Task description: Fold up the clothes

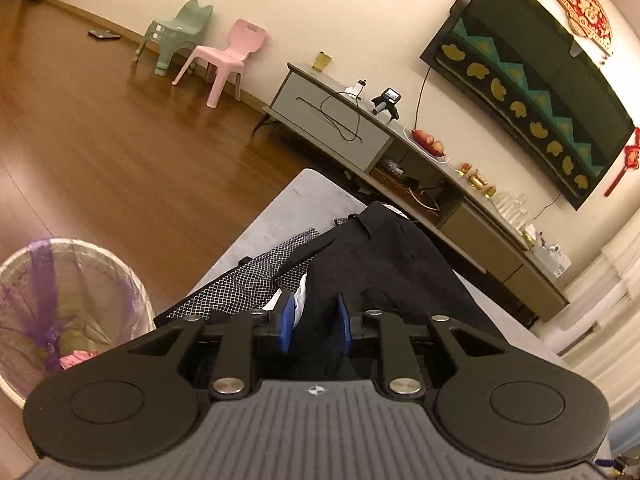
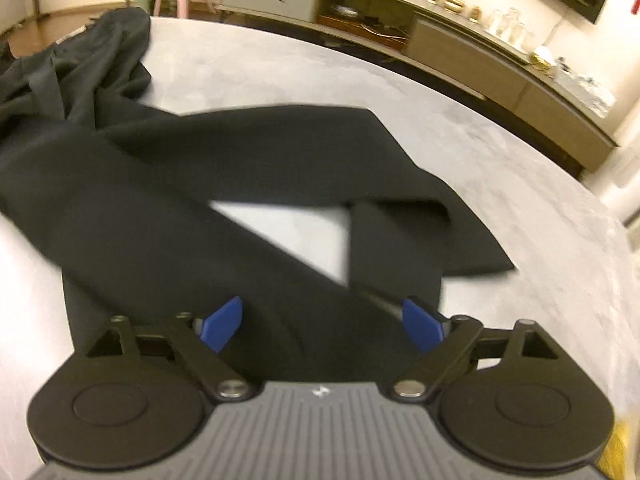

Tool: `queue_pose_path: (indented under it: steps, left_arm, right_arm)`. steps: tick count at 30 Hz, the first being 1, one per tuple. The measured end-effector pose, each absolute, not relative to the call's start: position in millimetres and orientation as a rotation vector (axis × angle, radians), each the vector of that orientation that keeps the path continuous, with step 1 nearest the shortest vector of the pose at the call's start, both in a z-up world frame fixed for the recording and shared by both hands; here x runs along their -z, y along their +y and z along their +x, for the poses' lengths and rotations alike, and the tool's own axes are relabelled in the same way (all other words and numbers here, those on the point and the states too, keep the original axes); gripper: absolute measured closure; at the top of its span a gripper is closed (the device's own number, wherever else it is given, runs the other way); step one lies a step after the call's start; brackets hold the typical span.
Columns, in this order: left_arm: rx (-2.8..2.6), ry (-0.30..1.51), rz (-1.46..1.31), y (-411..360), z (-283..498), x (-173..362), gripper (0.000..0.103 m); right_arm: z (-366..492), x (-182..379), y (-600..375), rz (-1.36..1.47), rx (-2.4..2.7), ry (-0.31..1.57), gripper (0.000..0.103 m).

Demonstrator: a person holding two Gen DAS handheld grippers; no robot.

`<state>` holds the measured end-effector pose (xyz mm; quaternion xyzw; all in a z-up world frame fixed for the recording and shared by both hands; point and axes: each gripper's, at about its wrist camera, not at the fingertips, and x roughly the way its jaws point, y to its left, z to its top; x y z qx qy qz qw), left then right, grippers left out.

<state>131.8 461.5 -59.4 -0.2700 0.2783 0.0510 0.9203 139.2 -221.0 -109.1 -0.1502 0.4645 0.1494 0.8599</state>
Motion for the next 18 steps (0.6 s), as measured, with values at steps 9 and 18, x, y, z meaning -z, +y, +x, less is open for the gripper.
queue_pose_path:
  steps: [9,18]
  left_arm:
    - [-0.168,0.571,-0.554,441.7,147.3,44.1,0.079]
    - [-0.262,0.329,-0.719,466.7,112.5,-8.4,0.100]
  right_arm:
    - [151.0,107.0,-205.3,-0.325,-0.502,0.973,0.101]
    - [49.8,-42.5,-221.7,-0.387,-0.321,0.409,0.102]
